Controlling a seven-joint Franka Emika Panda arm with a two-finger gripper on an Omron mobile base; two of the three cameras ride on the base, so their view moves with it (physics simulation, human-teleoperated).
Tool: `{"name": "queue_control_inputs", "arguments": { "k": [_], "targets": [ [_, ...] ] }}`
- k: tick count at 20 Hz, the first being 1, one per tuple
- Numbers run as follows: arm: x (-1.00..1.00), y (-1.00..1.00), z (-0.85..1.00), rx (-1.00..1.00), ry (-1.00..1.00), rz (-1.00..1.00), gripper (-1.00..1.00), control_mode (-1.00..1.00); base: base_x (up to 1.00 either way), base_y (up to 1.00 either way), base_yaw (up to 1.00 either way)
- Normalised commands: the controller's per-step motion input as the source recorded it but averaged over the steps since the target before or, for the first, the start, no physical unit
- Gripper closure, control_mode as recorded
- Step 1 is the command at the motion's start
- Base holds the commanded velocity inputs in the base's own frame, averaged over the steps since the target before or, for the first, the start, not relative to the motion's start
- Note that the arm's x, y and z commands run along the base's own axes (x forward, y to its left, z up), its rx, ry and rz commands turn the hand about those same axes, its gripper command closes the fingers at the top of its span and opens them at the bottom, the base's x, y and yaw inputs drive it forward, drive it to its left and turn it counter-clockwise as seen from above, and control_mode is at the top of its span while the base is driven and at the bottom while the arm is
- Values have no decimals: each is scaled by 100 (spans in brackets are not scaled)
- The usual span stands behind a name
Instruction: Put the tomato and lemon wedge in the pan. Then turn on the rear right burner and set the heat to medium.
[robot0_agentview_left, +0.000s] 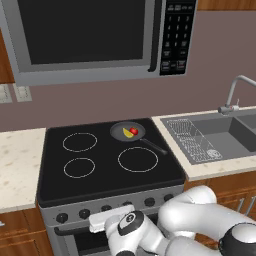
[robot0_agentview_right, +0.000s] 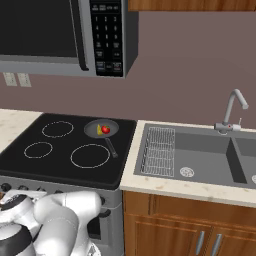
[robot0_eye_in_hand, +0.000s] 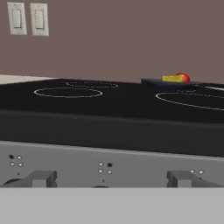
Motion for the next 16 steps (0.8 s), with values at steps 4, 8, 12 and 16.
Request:
{"name": "queue_control_inputs", "arguments": {
  "k": [4,8,12,16],
  "targets": [
    [9,-1,-14,1,1,0,-100,-100,0,0,0],
    [0,-1,-36,0,4,0,-100,-100,0,0,0],
    [0,-3,-37,0,2,0,-100,-100,0,0,0],
    [0,-1,-26,0,0,0,-100,-100,0,0,0]
  ]
}}
